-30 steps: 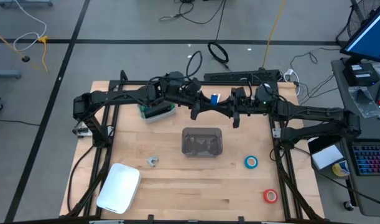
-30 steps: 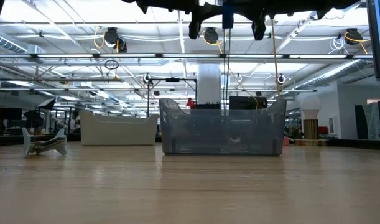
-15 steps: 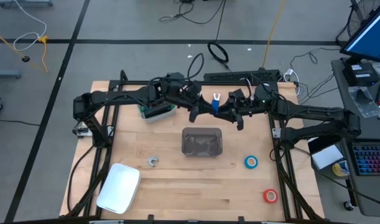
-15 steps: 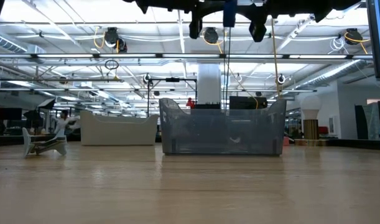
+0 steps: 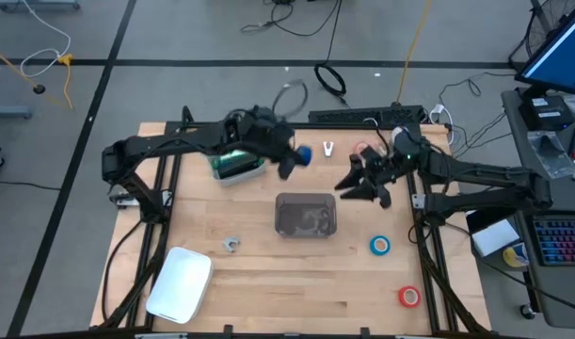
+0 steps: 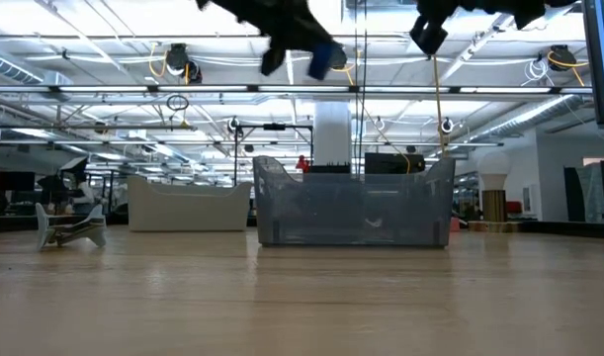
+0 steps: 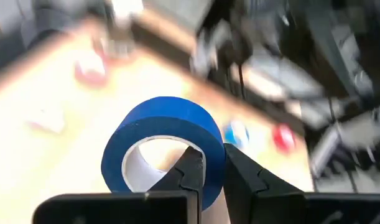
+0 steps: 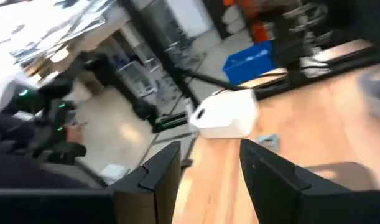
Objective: Pick and place Stapler, Stapler remover, tape
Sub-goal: Put the blue tape into the white bin
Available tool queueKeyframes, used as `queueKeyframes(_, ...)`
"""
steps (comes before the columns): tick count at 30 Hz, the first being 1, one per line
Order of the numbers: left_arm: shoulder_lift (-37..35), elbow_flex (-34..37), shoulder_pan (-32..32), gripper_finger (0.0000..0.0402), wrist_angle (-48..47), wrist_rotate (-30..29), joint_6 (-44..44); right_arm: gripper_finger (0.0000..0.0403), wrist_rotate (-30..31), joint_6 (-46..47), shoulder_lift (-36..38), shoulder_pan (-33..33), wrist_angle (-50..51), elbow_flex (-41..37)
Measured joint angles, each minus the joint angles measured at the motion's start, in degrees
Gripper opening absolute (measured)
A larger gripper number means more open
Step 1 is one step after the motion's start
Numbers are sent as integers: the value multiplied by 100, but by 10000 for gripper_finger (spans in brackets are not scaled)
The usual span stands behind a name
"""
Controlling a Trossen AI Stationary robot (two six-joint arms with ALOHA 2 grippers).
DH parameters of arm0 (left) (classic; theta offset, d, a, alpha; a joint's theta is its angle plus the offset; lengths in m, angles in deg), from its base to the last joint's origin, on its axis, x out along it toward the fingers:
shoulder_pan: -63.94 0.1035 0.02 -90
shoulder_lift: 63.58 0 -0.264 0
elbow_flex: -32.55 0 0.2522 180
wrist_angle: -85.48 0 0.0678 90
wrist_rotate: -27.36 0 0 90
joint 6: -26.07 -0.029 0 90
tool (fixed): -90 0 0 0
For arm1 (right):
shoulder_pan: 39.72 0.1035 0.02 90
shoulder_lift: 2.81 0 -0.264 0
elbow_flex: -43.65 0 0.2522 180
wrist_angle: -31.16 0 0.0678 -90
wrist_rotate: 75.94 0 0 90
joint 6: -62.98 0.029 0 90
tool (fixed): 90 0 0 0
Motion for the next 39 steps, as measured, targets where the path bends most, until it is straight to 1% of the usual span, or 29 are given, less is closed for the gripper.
queueKeyframes(2,-210,2,-80,33,-767,-39,193,161,28,-6,117,5,213,0)
queueKeyframes(6,-599,4,-394,33,-2067,-572,804,154,68,-159,331,9,549,4)
queueKeyframes(9,-812,4,-845,33,-3100,-722,1554,149,165,-319,373,1,730,4)
queueKeyframes(12,-940,7,-1299,33,-4117,-843,2543,145,135,-364,412,4,700,4)
queueKeyframes(14,-946,7,-1665,33,-4644,-822,3331,144,173,-413,409,-2,666,11)
queueKeyframes(16,-924,15,-2070,33,-5188,-618,4058,144,181,-495,401,-7,705,11)
queueKeyframes(20,-845,18,-2901,33,-5838,-289,5203,143,192,-604,409,-10,669,11)
queueKeyframes(23,-843,141,-3569,33,-5878,-308,5944,141,203,-696,405,-14,671,11)
queueKeyframes(28,-844,684,-4542,33,-5741,-257,7288,140,194,-749,405,-15,672,11)
queueKeyframes(31,-844,1180,-5029,33,-4966,-80,7915,139,194,-749,407,-15,670,11)
queueKeyframes(34,-841,1700,-5441,33,-4147,-96,8452,141,194,-749,407,-13,672,11)
queueKeyframes(39,-841,2548,-5926,33,-3146,-74,9339,141,192,-749,407,-13,670,11)
